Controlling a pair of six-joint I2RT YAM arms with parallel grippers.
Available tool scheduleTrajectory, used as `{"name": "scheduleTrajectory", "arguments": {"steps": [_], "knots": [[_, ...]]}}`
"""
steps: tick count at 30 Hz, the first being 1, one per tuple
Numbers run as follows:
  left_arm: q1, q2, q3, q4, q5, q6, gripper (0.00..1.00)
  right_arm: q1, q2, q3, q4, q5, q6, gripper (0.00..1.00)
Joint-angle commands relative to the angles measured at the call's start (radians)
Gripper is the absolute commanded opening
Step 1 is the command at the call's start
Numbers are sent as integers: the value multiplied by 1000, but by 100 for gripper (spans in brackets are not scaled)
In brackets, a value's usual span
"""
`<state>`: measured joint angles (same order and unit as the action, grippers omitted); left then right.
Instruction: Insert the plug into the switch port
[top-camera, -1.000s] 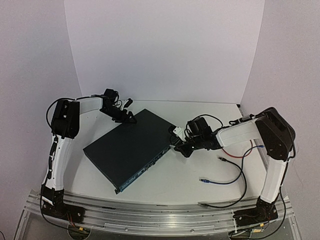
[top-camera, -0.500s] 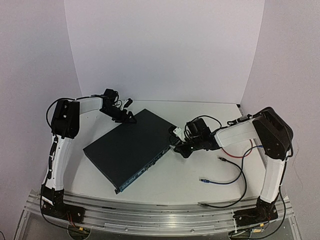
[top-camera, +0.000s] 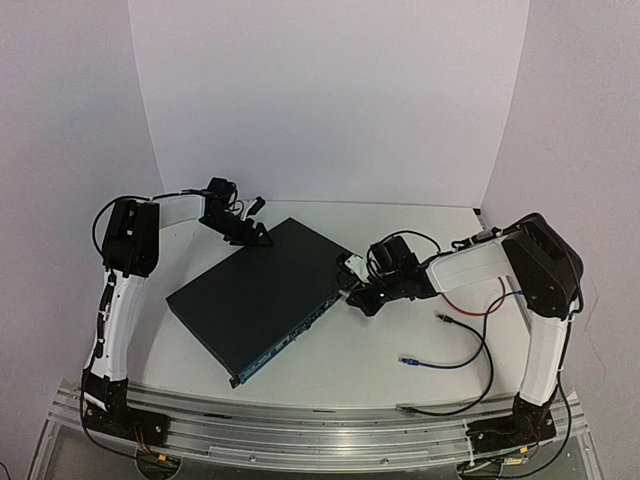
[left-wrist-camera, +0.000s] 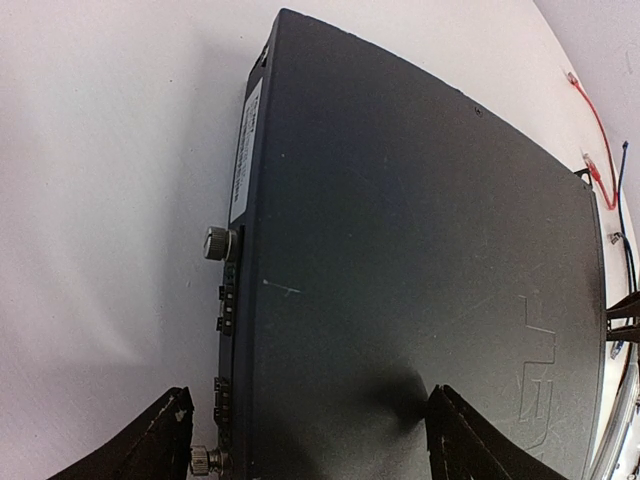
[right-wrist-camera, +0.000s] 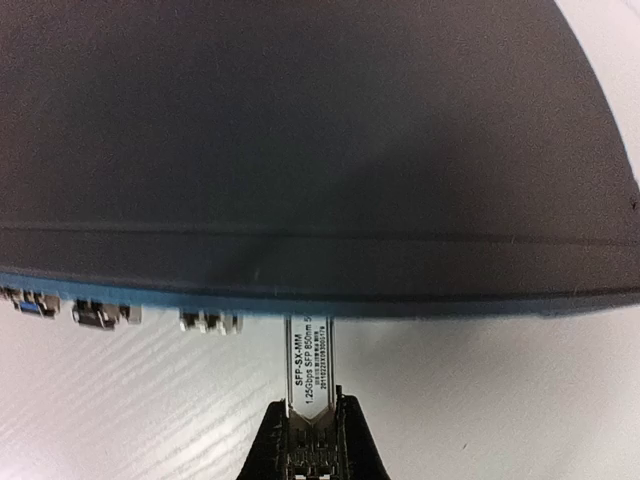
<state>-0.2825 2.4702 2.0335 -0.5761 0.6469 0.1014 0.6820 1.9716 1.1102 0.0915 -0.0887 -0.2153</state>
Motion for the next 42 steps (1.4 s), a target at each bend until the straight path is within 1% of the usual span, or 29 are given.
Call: {"name": "scheduleTrajectory", "arguments": {"steps": [1, 5, 11, 22, 23, 24, 27, 28, 31, 34, 38, 42], "knots": [[-31, 13, -10, -48, 96, 1, 79, 2, -24, 103, 38, 38, -18, 0], [-32, 16, -12, -48, 97, 0, 79, 2, -31, 129, 5, 29, -3, 0], [-33, 14, -18, -41, 110, -6, 79, 2, 37, 150, 4, -2, 2, 0], [-44, 11, -36, -40, 124, -5, 78, 2, 113, 231, 55, -21, 5, 0], [-45, 13, -38, -40, 123, -4, 78, 3, 114, 236, 56, -23, 10, 2], [-46, 14, -39, -39, 122, -4, 77, 3, 112, 234, 56, -22, 11, 7], [-46, 11, -43, -36, 109, -7, 77, 2, 89, 206, 57, -14, 2, 28], [-46, 10, -44, -36, 101, -8, 77, 2, 75, 193, 58, -3, 3, 32], [-46, -1, -57, -23, 95, -6, 77, 2, 40, 148, 57, 15, -1, 38], [-46, -6, -58, -18, 87, -6, 77, 2, 1, 101, 57, 34, 1, 42], [-46, -5, -53, -14, 85, -8, 77, 2, -57, 38, 56, 33, 4, 45], [-46, -4, -51, -9, 89, -9, 77, 2, -123, -21, 41, 25, 10, 46]]}}
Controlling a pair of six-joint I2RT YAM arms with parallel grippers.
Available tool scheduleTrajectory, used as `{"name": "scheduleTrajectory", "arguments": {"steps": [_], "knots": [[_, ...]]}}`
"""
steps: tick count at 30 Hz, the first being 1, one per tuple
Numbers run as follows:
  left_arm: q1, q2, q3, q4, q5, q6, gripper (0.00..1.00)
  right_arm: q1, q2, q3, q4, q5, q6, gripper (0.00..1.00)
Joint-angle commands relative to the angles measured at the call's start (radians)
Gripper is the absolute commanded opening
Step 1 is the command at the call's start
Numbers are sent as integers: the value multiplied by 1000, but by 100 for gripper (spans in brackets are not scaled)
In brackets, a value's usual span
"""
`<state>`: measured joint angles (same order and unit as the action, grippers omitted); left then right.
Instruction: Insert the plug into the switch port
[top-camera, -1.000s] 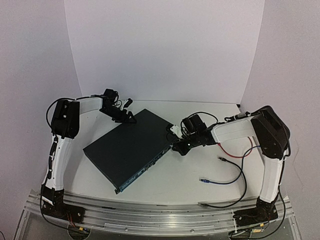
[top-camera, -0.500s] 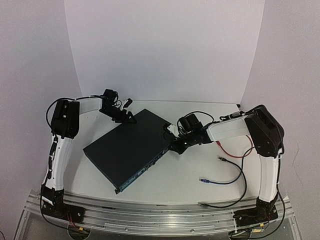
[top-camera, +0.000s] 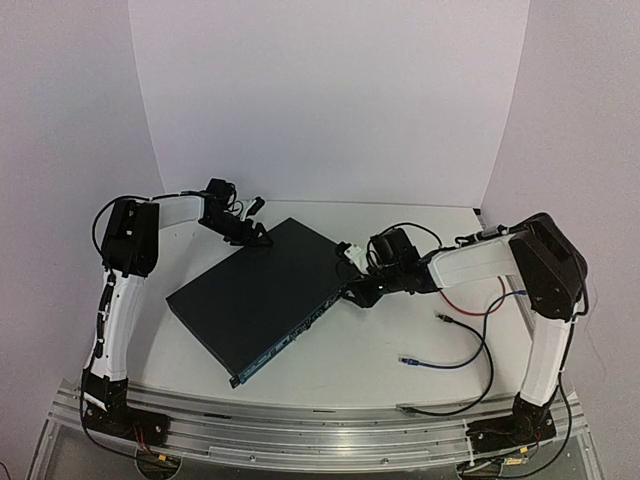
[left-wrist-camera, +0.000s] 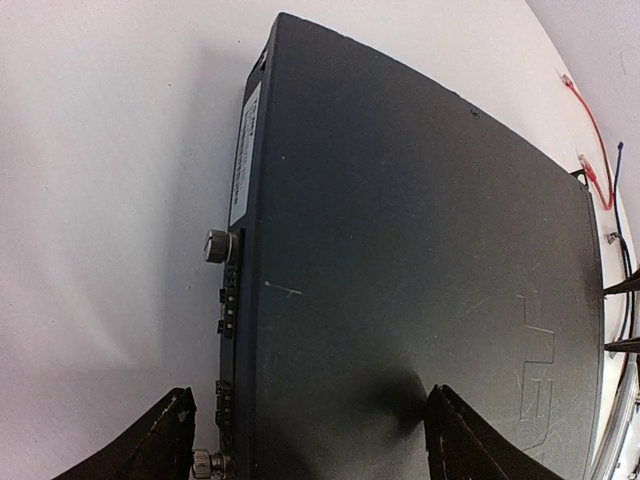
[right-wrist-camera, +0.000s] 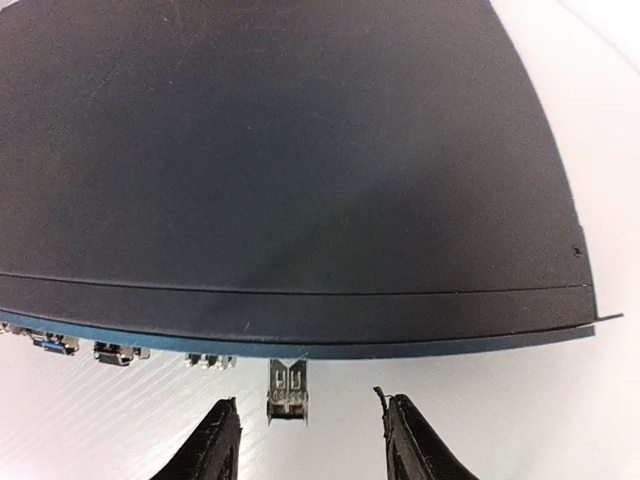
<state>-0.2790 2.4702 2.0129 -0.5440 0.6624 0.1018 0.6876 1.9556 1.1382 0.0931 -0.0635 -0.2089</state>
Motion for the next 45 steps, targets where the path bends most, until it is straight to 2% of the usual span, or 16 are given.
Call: {"name": "scheduleTrajectory", "arguments": {"steps": [1, 6, 8, 15, 37, 45], "knots": [[-49, -5, -32, -40, 74, -10, 77, -3, -121, -62, 30, 4, 4, 46], [-49, -10, -41, -31, 75, -11, 77, -3, -162, -102, -39, 46, 5, 43], [-49, -11, -43, -26, 75, -12, 77, -5, -150, -101, -61, 63, 0, 39], [-50, -9, -42, -21, 77, -18, 77, -10, -71, -57, -68, 64, 24, 36], [-49, -2, -31, -24, 75, -19, 77, -28, 53, 54, -67, 18, 40, 33], [-49, -5, -37, -23, 76, -20, 77, -31, 57, 61, -65, -43, 61, 32]]}}
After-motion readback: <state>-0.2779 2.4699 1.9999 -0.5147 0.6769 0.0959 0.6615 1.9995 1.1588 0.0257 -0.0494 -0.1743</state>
